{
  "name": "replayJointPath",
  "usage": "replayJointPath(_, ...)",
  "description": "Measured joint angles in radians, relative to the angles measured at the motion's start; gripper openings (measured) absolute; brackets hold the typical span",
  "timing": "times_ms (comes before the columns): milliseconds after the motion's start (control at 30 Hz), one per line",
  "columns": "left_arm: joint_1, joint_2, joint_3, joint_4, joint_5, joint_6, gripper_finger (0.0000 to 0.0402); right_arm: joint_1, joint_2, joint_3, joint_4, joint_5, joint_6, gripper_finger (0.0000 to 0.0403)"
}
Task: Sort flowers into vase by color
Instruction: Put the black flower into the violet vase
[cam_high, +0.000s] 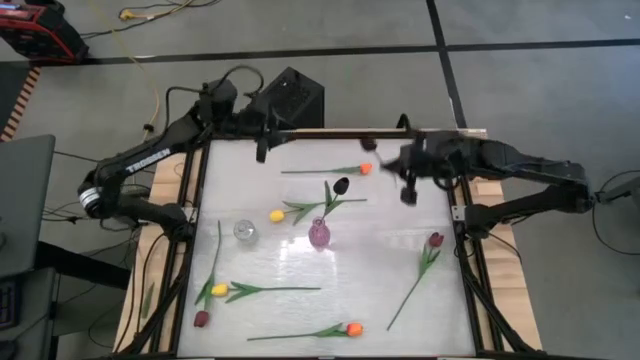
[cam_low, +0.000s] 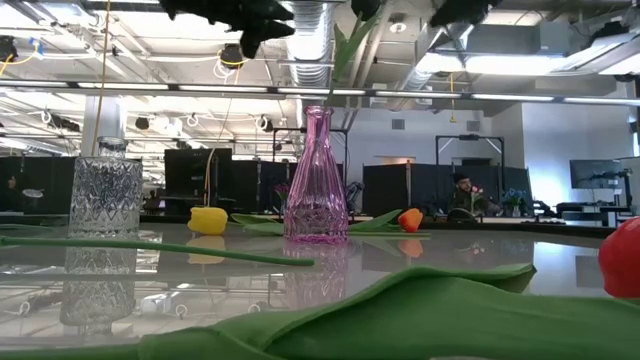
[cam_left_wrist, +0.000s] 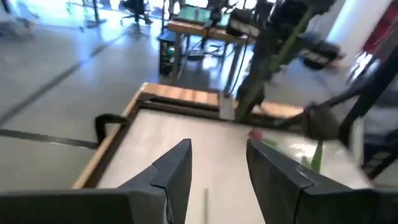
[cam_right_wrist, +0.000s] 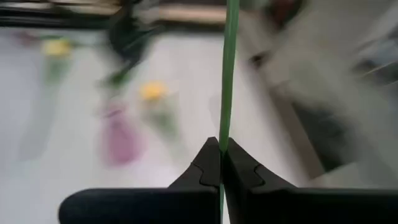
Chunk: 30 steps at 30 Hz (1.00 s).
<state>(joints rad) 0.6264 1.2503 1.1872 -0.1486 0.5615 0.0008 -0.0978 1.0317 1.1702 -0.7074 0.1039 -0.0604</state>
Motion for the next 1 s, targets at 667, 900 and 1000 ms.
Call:
replayJointPath(667, -0.093, -0.317, -0.521, 0.506, -0.116, -0.093, 0.0137, 0.354, 0.373, -0.091, 0.912, 0.131, 0.033, 0.0028)
replayJointPath(900, -0.098, -0.318, -0.521, 0.5, -0.098, -0.105, 0.0137, 0.314, 0.429, 0.008, 0.836, 0.189, 0.033, 0.0029)
replayJointPath(1000, -0.099, -0.318, -0.521, 0.499, -0.098, -0.102, 0.0137, 0.311, 0.428, 0.013, 0.831, 0.191, 0.034, 0.0028)
